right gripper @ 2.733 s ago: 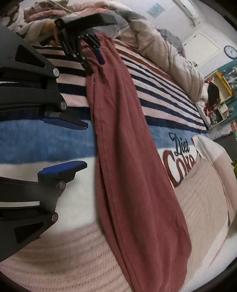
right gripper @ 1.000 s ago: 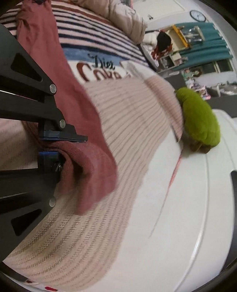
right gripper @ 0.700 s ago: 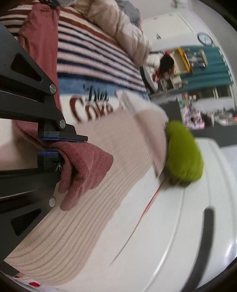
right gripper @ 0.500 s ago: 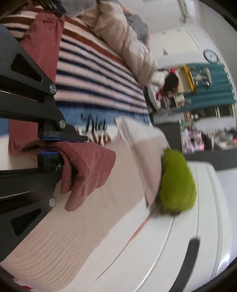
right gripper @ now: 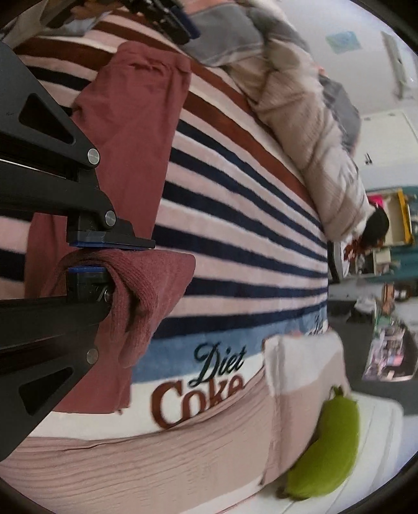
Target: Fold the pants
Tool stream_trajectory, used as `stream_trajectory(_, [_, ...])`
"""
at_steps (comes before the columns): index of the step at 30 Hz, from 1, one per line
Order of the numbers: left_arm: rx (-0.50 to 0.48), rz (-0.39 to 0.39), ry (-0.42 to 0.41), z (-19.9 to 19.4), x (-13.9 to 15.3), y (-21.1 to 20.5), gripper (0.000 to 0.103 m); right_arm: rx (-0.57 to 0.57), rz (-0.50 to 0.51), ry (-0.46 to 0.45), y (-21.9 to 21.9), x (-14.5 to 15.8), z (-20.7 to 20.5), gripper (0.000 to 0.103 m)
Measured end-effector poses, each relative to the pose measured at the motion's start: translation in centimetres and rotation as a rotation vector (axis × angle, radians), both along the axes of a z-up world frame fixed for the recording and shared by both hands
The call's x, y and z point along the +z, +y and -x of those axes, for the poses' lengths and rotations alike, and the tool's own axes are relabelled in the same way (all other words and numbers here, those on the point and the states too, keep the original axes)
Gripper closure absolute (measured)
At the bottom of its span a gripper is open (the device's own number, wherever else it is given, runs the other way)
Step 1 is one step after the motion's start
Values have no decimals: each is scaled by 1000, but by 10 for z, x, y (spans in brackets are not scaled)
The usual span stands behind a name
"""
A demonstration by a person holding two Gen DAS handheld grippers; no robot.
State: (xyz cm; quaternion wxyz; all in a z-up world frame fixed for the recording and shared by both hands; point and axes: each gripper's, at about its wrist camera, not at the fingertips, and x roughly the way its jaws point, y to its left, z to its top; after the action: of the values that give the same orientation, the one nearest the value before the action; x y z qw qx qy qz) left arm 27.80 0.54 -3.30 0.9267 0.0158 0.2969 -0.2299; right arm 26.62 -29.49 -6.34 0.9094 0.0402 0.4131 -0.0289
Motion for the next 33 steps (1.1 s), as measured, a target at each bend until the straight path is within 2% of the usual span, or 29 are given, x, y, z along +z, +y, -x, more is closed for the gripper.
stream_trajectory(4, [4, -16, 0, -3, -2, 4, 47, 61, -11, 27, 16, -12, -8, 101])
stream_trajectory(9, [17, -13, 25, -9, -8, 6, 45, 146, -46, 162, 36, -65, -2, 97])
stream_trajectory(11, [11, -15, 28, -10, -10, 4, 45, 180, -52, 182, 41, -82, 6, 90])
stream_trajectory(13, [-1, -14, 31, -9, -11, 0, 45, 209, -54, 179, 45, -91, 16, 83])
stream_trajectory(15, [-10, -23, 35, -10, -12, -5, 45, 229, -46, 163, 46, -94, 25, 81])
stream_trajectory(19, [-65, -25, 71, -10, -19, -23, 44, 235, -94, 106, 38, -83, 49, 75])
stream_trajectory(22, [-152, -12, 104, -5, -25, -48, 41, 207, -121, 45, 22, -68, 71, 71])
stream_trajectory(24, [-209, -11, 120, 2, -30, -67, 35, 158, -90, 6, 7, -61, 88, 69])
stream_trajectory(27, [-306, -24, 159, 14, -42, -106, 34, 66, -48, -17, -21, -58, 105, 64])
stream_trajectory(31, [-374, -51, 195, 30, -64, -152, 34, -125, -44, -51, -73, -63, 127, 51])
stream_trajectory(33, [-373, -57, 203, 35, -77, -168, 34, -203, -82, -51, -98, -70, 133, 49])
